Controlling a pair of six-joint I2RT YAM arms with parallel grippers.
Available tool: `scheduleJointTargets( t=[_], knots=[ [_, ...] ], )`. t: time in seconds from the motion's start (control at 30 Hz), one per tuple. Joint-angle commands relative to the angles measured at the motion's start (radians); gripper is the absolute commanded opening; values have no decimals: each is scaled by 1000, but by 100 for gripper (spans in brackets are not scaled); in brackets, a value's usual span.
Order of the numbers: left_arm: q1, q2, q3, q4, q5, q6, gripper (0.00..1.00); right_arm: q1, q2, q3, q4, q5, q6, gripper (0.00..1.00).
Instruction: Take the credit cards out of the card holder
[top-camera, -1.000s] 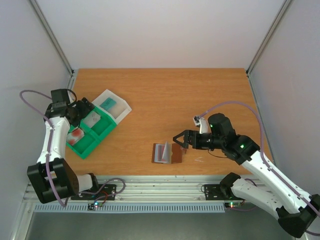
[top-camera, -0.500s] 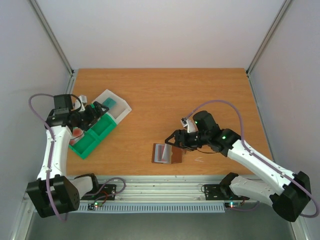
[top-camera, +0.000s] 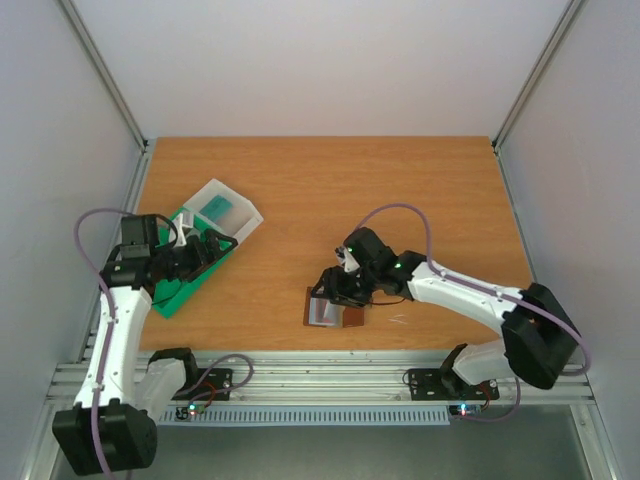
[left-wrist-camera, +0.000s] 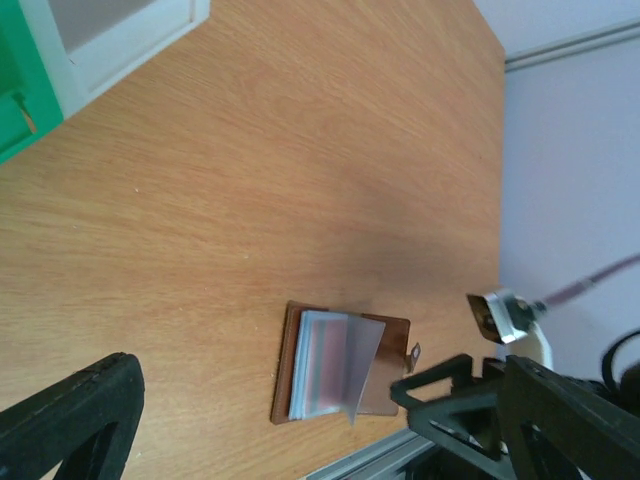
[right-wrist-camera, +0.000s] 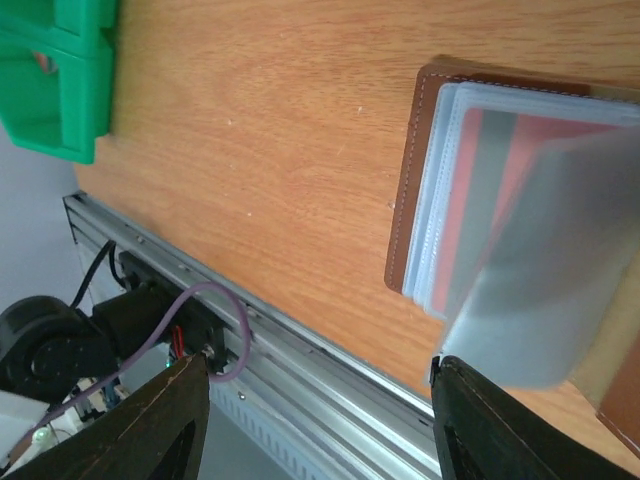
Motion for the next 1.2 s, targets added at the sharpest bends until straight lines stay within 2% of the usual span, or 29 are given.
scheduleJointTargets(
  t=[0.0,0.17,0.33,0.6,0.87,0.93,1.07,1.17],
  knots=[
    [-14,-77,-49,42,57,-51,95,40,94,56,92,19,48,62],
    [-21,-131,-78,64,72,-110,94,87,207,122,78,95,41,61],
    [-21,-151,-57,3,54,-74,94,91,276,142,32,140,32,60],
    [-25,-187,-77,12,67,-86,91,91,258,144,-106,278,-25,60],
    [-50,-217,-161,128,47,-156,82,86,212,81,-69,277,-57,59],
    [-69,-202,-161,134,33,-157,80,85,205,60,-45,274,-56,57],
    [-122,-168,-158,156,4,-154,75,83,191,35,-24,276,-64,41],
    [-219,-126,-155,174,-43,-159,71,80,185,27,-30,305,-77,32]
  ],
)
